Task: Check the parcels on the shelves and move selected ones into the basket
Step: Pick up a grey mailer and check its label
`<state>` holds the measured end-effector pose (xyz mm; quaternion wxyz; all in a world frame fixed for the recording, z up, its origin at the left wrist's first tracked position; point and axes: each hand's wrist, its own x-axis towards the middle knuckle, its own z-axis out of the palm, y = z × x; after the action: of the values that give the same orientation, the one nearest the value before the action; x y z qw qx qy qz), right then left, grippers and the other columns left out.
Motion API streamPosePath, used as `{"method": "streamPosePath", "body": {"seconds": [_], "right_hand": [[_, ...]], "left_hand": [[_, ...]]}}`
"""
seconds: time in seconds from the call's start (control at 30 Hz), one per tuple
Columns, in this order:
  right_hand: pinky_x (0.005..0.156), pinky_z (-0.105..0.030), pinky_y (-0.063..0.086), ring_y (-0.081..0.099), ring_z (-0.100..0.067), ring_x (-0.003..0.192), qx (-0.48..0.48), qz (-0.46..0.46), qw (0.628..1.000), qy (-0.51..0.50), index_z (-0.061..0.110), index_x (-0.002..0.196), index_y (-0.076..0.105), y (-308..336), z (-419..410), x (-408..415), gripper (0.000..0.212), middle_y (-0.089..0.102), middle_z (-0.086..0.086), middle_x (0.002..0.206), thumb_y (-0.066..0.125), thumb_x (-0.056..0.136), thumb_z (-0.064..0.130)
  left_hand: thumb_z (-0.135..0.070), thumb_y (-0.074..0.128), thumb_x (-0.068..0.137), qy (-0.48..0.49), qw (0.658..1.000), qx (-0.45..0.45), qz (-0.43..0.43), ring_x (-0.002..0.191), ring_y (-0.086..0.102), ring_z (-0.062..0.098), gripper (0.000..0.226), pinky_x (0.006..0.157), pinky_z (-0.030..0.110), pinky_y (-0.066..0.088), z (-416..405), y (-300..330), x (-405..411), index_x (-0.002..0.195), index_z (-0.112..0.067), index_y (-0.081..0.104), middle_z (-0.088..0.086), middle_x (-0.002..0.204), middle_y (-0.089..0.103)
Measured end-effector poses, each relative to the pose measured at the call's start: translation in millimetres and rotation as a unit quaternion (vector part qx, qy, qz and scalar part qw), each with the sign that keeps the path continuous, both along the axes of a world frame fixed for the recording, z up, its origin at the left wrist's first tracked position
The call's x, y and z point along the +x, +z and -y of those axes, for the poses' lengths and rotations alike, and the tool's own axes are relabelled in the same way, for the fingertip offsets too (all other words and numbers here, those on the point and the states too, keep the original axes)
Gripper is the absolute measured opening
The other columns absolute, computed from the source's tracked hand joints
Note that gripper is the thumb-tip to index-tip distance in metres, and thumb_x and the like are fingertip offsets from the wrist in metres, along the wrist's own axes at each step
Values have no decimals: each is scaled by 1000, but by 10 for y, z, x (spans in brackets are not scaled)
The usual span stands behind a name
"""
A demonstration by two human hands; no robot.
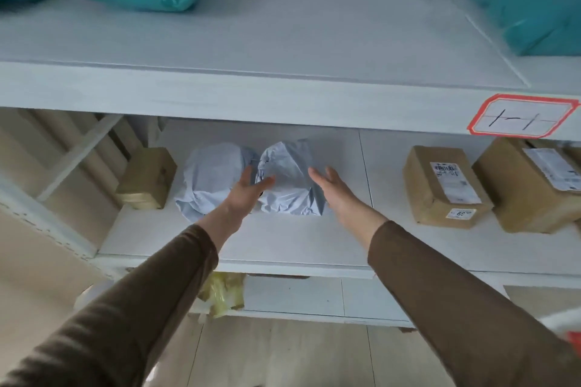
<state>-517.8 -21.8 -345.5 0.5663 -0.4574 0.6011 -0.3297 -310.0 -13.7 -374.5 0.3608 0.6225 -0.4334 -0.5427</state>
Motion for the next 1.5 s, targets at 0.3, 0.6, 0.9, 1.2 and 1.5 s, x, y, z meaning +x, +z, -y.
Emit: {"method": "streamPosePath", "body": {"seconds": [0.3, 0.6, 0.9, 1.2, 1.5], "right_hand": [[105, -37, 34, 43, -26, 142, 75, 5, 996, -53, 20, 155, 36, -436, 437, 311, 58, 44, -4, 155, 49, 106, 47], [100, -47, 47, 57, -20, 100, 13, 53, 992, -113, 20, 127, 48, -492, -149, 67, 27, 59, -1, 108, 56, 105, 34], [91, -45, 49, 63, -22, 101, -130, 108, 981, -99, 21, 118, 59, -149, -1449, -464, 15, 66, -2, 105, 60, 103, 18], [81, -30, 45, 59, -10, 89, -236, 58, 970, -27, 22, 122, 63, 184, -2224, -1014, 21, 65, -5, 99, 57, 102, 24], [100, -40, 42, 60, -6, 106, -134, 154, 975, -93, 34, 82, 78, 324, -2320, -1188, 37, 75, 21, 98, 50, 102, 19]], "left_hand": [[-85, 77, 44, 4, 995, 98, -26, 138, 50, 33, 129, 113, 54, 45, 1134, -1097, 11, 156, -43, 28, 1, 160, 41], [-29, 65, 101, -3, 988, 50, -148, 107, 61, 23, 43, 90, 36, 47, 1, -208, -356, 140, -24, 48, 6, 127, 62], [-40, 76, 92, 42, 963, 16, -267, 121, 64, 28, 96, 82, 45, 61, -1203, 218, -576, 162, -38, 9, 2, 134, 57], [-50, 78, 78, -67, 950, 70, -297, 98, 69, 25, 56, 70, 38, 63, -2022, 420, -826, 125, -23, 63, -2, 96, 72], [-19, 94, 72, -73, 926, -369, 17, 125, 59, 13, 96, 99, 27, 54, -2150, 415, -1066, 140, -38, 29, -9, 141, 50]]}}
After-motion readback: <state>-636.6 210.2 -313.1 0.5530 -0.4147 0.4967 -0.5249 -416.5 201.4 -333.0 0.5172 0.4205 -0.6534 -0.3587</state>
